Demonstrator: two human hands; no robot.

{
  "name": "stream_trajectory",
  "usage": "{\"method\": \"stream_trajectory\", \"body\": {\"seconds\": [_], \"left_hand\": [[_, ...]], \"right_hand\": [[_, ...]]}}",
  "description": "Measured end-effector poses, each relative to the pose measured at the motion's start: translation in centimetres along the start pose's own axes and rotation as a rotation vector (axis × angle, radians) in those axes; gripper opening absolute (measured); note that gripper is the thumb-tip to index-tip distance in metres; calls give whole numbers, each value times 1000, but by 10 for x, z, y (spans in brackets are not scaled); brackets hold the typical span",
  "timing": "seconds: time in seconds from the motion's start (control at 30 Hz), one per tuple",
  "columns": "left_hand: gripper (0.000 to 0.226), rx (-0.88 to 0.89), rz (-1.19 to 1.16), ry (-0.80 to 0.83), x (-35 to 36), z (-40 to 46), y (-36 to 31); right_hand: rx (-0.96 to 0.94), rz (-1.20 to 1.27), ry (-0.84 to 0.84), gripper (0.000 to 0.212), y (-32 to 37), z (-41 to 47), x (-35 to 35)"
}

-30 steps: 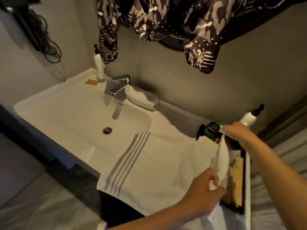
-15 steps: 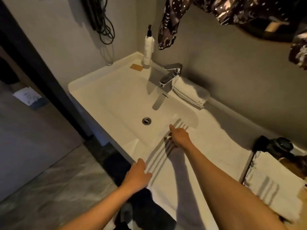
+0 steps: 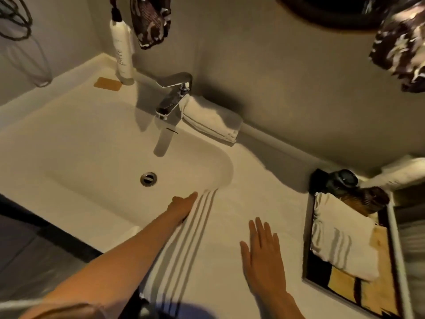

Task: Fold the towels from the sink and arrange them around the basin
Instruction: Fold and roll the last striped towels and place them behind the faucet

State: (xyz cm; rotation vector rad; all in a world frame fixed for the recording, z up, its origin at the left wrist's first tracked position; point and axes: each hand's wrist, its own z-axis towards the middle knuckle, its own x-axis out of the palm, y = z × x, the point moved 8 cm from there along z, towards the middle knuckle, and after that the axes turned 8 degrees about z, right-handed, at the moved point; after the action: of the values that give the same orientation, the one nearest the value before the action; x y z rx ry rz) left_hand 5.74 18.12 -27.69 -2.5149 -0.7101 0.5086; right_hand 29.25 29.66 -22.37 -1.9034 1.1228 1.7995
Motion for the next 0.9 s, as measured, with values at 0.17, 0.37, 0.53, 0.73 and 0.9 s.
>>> {"method": "stream_trajectory", "body": {"seconds": [0.17,0.37,0.53,0.73,0.9], "left_hand": [[53,23,-317,305,18,11,-30],[22,329,-197,480,32,-32,-114],[26,547,85,-160,-13,0,-135],[27,1129,732,-384,29,-61,-86],[39,1338,1075,-172,104,-118,-3]], "right_hand": [[31,-27,-82,60,-4,-6,1],[74,7,-91,56,-11,-13,0],[78,-21,-123,58,-10,-2,-3],[111,7,-81,60,-9,12,-2],[116,69,-28,54,0,10,-18]]}}
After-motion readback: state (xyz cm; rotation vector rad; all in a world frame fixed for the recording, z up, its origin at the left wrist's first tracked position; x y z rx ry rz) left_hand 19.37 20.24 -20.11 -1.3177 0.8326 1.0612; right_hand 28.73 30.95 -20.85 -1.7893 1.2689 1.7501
